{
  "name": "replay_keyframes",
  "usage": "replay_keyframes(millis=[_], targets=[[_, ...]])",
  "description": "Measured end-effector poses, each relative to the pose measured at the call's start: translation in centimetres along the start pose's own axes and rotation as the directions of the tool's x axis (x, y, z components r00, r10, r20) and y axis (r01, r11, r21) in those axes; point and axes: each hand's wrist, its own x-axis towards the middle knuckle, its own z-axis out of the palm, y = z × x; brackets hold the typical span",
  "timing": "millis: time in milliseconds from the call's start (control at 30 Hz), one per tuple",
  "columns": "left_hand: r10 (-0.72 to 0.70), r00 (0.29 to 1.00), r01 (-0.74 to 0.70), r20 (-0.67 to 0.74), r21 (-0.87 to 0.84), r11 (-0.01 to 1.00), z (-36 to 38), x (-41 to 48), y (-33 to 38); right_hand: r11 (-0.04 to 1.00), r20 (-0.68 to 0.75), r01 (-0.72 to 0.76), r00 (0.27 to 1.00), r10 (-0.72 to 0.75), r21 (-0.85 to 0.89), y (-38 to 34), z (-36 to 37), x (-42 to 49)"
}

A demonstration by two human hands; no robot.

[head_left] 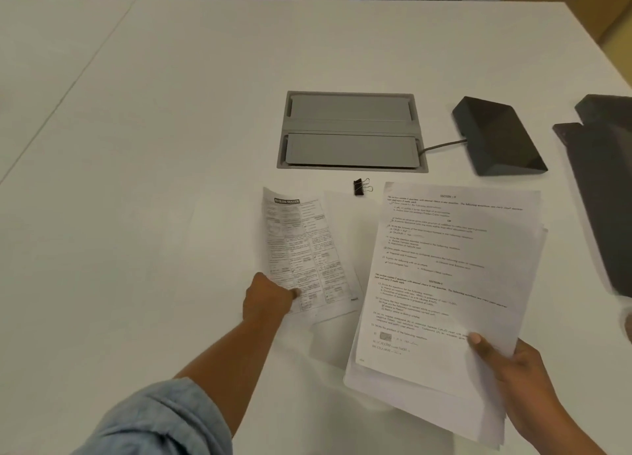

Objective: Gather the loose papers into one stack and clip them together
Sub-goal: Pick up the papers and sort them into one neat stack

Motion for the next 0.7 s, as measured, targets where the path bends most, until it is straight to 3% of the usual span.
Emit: replay_keyframes(millis=[67,133,333,500,700], targets=[[0.049,0.999,-0.049,-0.017,-0.024,0.998,-0.1,0.5,-0.6,1.000,0.002,0.002,1.000,-0.002,0.003,-0.1,-0.1,0.0],[0.121,0.992,-0.122,-0.015,-0.207,0.971,-0.4,0.6,-1.2,1.000,0.007,0.004,1.000,-0.004,0.006,-0.2,-0.2,0.1],[0.273,0.962,-0.237,-0.031,-0.597,0.766,-5.0,-2.3,-1.2,0.999,0.092,-0.048,0.994,0.050,-0.023,-0.1,-0.7,0.4],[0.397,0.918,-0.274,0.020,-0.693,0.667,-9.3,-7.1,-0.4,0.996,0.138,-0.070,0.987,0.077,-0.061,0.0,-0.2,0.4],[0.437,0.864,-0.161,0.251,-0.684,0.712,-8.1,-11.9,-0.8,0.990,0.217,-0.074,0.971,0.099,-0.119,-1.4,2.7,-0.2]])
